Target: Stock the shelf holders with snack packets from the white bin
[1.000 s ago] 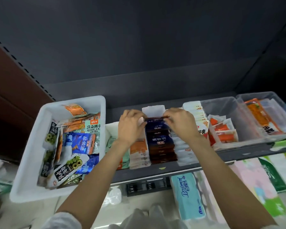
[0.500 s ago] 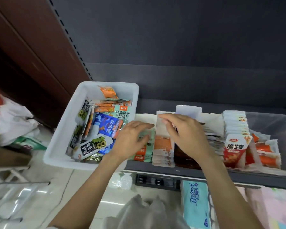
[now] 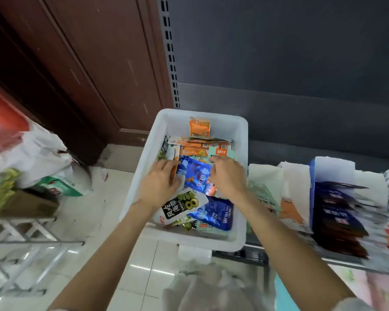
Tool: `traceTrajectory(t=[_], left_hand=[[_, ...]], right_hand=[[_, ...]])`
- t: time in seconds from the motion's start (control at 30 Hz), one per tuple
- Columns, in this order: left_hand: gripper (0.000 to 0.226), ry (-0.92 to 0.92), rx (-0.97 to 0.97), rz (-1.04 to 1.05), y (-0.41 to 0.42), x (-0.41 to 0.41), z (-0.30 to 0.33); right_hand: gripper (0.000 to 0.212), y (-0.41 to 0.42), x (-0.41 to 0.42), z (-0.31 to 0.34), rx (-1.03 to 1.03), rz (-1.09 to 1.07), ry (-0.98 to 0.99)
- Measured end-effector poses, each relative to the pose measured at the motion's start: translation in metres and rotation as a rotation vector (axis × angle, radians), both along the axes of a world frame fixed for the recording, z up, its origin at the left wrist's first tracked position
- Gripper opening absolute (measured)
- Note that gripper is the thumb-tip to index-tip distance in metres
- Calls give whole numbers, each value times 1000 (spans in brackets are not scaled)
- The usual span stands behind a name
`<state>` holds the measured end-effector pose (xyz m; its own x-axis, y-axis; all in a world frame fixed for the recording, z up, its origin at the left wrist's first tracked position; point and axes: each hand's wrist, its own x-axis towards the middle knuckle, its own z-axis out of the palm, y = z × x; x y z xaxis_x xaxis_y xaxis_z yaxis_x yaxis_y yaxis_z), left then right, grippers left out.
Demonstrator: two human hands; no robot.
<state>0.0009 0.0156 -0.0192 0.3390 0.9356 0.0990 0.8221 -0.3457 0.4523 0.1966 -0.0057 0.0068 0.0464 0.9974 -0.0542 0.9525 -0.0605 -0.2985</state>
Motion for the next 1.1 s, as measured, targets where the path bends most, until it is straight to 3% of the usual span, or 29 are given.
traceTrajectory(t=[0.13, 0.23, 0.4, 0.47, 0.57, 0.63, 0.73, 0.8, 0.9, 0.97, 1.03, 1.1], left_hand=[[49, 176, -68, -245, 32, 24, -17], [59, 346, -63, -337, 44, 41, -24], [62, 503, -31, -358, 56, 45, -30], [61, 500, -15, -371, 59, 44, -29], [57, 413, -37, -395, 63, 42, -23], [48, 156, -93, -364, 65, 41, -17], [35, -488, -275, -285, 59, 40, 7], [32, -697, -249, -277, 48, 42, 32], [42, -712, -173, -458, 31, 44, 64], [54, -539, -28, -694, 24, 53, 73], [53, -367, 165, -851, 23, 69, 72], [33, -358, 231, -884, 20, 88, 75]], right_hand=[[55, 45, 0, -22, -100, -38, -240], [70, 66, 7, -26, -262, -40, -244], [38, 69, 10, -15, -249, -34, -292], [26, 60, 7, -4, -197, -63, -230], [24, 39, 9, 23, -54, -211, -119], [23, 20, 14, 43, 62, -378, 15], [12, -14, 19, 67, 252, -616, 343], [8, -34, 18, 75, 325, -758, 577], [25, -58, 18, 77, 400, -909, 945], [34, -70, 20, 77, 390, -952, 1115], [27, -80, 21, 79, 375, -965, 1259], [14, -91, 26, 86, 402, -958, 1345]])
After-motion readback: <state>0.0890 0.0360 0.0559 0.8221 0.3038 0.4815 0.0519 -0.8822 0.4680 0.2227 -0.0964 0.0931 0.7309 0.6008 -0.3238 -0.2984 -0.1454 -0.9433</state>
